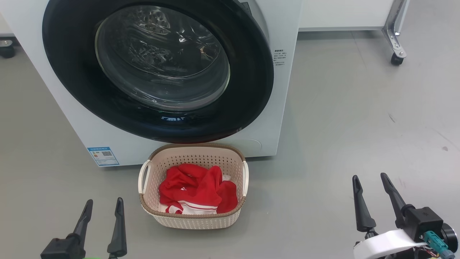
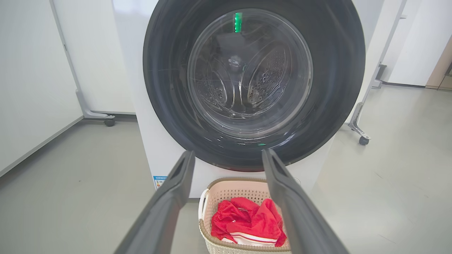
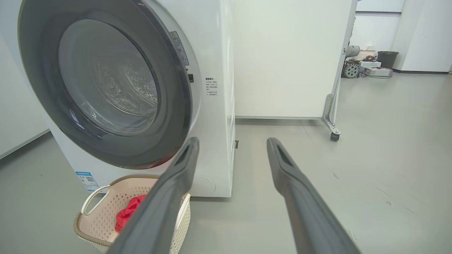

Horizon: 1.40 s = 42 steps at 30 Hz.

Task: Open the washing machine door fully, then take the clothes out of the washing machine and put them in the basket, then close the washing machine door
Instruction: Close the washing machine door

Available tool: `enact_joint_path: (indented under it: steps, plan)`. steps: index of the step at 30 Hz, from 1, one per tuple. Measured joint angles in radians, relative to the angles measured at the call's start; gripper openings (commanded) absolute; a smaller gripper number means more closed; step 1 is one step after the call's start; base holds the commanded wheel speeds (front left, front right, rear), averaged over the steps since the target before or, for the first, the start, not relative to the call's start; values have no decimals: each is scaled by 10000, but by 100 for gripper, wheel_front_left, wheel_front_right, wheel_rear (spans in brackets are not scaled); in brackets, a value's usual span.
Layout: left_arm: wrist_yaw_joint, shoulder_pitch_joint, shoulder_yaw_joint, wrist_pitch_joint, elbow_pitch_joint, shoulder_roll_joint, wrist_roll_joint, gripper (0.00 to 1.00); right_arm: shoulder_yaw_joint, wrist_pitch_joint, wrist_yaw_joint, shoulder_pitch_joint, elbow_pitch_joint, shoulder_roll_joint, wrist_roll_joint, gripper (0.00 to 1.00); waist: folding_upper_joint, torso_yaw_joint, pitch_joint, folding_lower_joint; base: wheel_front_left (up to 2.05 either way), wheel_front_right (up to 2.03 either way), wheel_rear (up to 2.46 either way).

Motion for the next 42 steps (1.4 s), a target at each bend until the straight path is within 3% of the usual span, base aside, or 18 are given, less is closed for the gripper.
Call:
enact_joint_path:
  steps: [17,18,19,42]
  plan:
    - [130,0,-48,-104,121,-75,249,100,-17,42,-71,7,-194,-31,2,98,0,-1,3,0,0,0,0]
    - [134,0,-56,-121,125,-75,311,100,-25,59,-71,8,-196,-31,2,34,0,3,3,0,0,0,0]
    - [134,0,-65,-130,128,-75,355,100,-36,86,-73,8,-198,-31,6,0,0,8,3,0,0,0,0]
    - [178,-104,-378,-144,-82,-153,704,100,-140,364,-38,-60,-330,-359,25,0,0,341,394,1,0,0,0]
